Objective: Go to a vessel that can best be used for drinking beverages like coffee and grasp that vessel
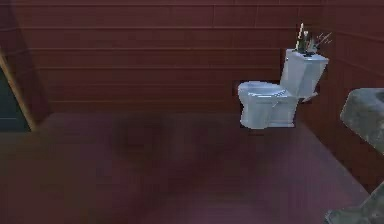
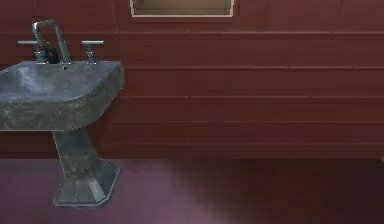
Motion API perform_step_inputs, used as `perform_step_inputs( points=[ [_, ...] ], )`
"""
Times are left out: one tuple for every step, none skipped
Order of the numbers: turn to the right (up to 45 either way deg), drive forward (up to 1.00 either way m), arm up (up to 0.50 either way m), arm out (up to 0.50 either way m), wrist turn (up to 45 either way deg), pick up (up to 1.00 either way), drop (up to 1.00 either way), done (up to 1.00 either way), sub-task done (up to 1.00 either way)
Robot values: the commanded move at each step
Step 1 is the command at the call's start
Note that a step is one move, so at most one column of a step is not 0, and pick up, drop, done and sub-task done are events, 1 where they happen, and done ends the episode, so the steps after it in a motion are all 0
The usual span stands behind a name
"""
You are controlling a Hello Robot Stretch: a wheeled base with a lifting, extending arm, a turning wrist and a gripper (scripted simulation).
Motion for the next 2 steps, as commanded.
perform_step_inputs(
  points=[
    [-45.0, 0.00, 0.00, 0.00, 0.0, 0.00, 0.00, 0.00, 0.00],
    [-21.0, 0.00, 0.00, 0.00, 0.0, 0.00, 0.00, 0.00, 0.00]
  ],
)
